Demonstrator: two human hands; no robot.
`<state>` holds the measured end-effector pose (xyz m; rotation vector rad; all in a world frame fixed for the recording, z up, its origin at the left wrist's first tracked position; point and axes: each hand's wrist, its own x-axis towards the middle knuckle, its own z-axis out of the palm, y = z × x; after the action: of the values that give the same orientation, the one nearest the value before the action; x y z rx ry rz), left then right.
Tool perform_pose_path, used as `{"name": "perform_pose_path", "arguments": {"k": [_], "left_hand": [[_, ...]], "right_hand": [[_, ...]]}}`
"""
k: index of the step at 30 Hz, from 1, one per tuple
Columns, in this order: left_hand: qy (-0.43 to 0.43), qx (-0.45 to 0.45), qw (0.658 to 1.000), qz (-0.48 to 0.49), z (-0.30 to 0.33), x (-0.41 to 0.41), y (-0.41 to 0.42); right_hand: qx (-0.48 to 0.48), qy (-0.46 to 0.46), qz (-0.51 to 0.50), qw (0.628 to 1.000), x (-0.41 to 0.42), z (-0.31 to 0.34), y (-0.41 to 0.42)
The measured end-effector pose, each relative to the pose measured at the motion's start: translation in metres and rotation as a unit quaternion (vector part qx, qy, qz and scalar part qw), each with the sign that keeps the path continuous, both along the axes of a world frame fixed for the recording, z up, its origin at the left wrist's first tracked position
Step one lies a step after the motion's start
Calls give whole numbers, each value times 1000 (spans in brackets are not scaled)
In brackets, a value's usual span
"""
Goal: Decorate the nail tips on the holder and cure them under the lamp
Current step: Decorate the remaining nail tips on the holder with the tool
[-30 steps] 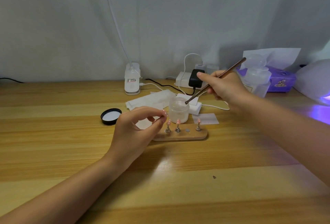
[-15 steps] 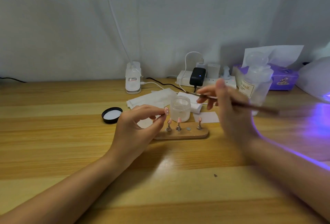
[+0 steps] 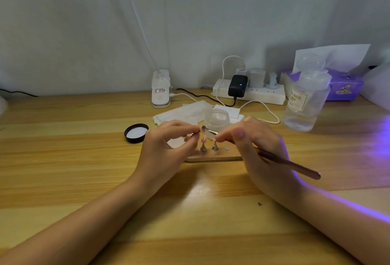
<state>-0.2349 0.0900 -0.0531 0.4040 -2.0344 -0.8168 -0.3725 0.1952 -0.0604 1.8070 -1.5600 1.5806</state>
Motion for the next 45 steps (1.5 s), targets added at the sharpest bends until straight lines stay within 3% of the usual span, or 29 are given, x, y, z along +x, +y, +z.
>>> {"name": "perform_pose_path", "arguments": {"k": [5, 11, 17, 21, 27, 32, 38, 42, 45], "left_hand": [[-4, 6, 1000, 1, -1, 1, 0], [-5, 0, 1000, 3, -1, 0, 0], [-8, -1, 1000, 4, -1, 0, 0], [-11, 3, 1000, 1, 0, 0, 0], [-5, 16, 1000, -1, 0, 0, 1], [-5, 28, 1000, -7, 0, 1, 2], [-11, 40, 999, -7, 2, 1, 3], [-7, 39, 999, -6, 1, 0, 3], [-8, 38, 999, -1, 0, 0, 2]], "right_hand": [[-27, -35, 34, 998, -1, 0, 4], [29, -44, 15, 999, 1, 1, 3], [0, -91, 35, 995, 1, 2, 6], [43, -73, 35, 996, 4, 3, 4], [22, -92, 43, 995, 1, 2, 9], [51, -45, 22, 997, 3, 4, 4], [-3, -88, 38, 995, -1, 1, 6], [19, -40, 26, 999, 0, 0, 0], [12, -55, 8, 998, 0, -2, 3]]}}
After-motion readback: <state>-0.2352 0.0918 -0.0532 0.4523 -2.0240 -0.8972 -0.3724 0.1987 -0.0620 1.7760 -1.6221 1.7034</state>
